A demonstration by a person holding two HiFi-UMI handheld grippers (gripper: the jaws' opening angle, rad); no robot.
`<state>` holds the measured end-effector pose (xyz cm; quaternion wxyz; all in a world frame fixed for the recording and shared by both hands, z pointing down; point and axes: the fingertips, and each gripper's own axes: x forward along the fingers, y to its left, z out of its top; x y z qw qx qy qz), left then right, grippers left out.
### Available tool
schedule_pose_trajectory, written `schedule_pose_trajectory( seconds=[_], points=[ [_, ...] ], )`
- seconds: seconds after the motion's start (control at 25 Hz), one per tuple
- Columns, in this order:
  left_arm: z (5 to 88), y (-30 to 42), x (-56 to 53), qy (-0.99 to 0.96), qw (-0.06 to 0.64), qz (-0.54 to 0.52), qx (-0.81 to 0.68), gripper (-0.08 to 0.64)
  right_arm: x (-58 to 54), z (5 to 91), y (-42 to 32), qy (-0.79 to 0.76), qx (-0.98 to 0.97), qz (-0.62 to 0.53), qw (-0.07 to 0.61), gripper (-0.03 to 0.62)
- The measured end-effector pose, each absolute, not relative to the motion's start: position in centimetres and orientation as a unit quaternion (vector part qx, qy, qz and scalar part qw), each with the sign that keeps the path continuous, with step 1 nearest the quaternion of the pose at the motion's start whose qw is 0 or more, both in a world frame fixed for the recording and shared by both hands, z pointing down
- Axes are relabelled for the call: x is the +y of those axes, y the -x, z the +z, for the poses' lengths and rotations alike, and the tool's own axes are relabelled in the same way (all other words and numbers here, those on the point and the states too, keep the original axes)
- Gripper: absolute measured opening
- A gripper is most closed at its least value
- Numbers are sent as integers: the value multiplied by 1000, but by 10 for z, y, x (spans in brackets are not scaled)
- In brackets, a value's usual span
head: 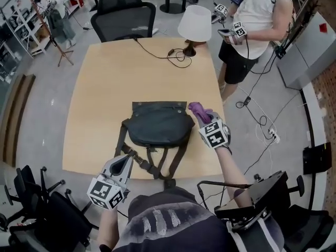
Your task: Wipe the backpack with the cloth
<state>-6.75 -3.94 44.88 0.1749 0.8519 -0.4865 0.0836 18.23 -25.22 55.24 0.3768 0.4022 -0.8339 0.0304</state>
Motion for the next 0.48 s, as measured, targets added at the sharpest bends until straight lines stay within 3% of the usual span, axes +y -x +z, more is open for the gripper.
schedule_pose_trajectory(
  seconds=[0.16, 0.48],
  points=[
    [447, 73, -59, -853, 167, 86, -487, 6, -268, 607, -168, -387, -829, 111, 390, 32],
    [464, 123, -82, -858, 180, 77, -475, 6, -246, 639, -118, -345, -823, 124, 435, 32]
  ],
)
